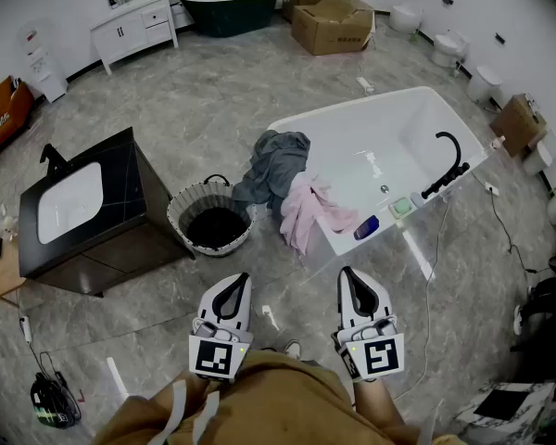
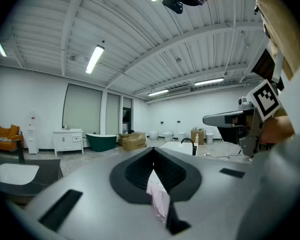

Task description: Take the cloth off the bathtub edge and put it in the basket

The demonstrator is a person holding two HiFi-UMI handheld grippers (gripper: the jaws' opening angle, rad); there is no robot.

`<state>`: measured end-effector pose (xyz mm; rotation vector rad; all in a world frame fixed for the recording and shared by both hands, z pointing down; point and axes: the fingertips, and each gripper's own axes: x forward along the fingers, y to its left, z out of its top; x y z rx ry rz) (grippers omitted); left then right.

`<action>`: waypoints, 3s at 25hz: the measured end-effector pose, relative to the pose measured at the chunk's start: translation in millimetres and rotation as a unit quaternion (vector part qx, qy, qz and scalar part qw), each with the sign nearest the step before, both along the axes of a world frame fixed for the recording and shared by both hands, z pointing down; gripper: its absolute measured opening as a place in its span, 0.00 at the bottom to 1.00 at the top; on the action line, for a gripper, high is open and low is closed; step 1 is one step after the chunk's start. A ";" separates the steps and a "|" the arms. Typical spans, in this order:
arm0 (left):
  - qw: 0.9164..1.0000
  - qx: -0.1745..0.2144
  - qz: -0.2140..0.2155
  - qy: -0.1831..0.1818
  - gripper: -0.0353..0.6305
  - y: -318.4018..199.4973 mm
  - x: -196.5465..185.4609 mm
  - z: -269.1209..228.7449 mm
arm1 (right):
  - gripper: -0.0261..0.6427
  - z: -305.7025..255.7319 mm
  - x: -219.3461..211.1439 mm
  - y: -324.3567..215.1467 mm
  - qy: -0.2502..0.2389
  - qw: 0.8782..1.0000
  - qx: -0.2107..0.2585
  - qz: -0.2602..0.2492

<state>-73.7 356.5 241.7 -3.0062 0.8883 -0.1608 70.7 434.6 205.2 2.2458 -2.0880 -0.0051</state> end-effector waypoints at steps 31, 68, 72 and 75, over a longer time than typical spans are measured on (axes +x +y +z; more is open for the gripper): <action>0.997 0.007 -0.076 -0.018 0.06 6.2 66.4 24.6 | 0.04 20.3 93.3 22.0 -0.005 1.000 0.013 -0.025; 0.999 -0.052 0.013 0.001 0.06 -278.3 173.7 39.8 | 0.04 20.1 181.9 -248.5 0.003 0.997 -0.040 0.067; 0.999 -0.033 0.003 -0.009 0.06 -273.7 183.8 40.9 | 0.04 41.1 200.5 -254.8 -0.004 0.997 -0.060 0.051; 0.999 -0.023 -0.009 -0.024 0.06 -280.4 187.5 47.8 | 0.05 60.5 210.1 -268.2 -0.006 0.996 -0.079 0.030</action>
